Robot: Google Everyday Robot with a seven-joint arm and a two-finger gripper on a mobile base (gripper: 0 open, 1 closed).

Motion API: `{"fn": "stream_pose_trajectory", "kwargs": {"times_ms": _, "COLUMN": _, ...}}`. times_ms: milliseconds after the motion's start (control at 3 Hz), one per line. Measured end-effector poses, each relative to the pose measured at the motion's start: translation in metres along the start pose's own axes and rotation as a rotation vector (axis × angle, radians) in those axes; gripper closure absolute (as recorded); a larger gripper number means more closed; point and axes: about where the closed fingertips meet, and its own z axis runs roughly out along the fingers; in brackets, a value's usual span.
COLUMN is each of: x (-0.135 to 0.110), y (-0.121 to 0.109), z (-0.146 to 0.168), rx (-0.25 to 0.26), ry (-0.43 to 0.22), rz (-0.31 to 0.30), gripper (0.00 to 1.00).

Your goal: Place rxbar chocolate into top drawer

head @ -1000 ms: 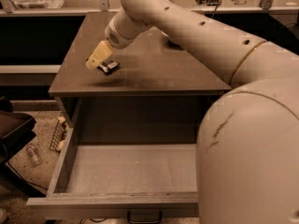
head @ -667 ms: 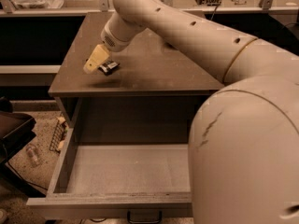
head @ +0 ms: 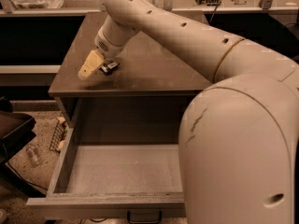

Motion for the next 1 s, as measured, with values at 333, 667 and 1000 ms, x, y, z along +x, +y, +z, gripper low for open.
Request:
{"fn": "stream_pose_trajectory", "kwargs": {"times_ms": 333, "x": 0.0054, "y": 0.0027, "z": 0.0115, "rx": -0.034, "ry": 0.01, "rz": 0.019, "gripper": 0.18}}
{"fn": "stream_pose_trajectory", "kwargs": {"times_ms": 667, "x": 0.0099, "y": 0.0035, "z": 0.0204, "rx": -0.062, "ry": 0.019, "rz": 0.033, "gripper": 0.49}}
{"fn": "stream_pose_trajectory", "kwargs": {"times_ms": 1000, "x": 0.0073, "y": 0.0034, "z": 0.0169, "rx": -0.062, "ry": 0.019, "rz": 0.033, "gripper": 0.72}}
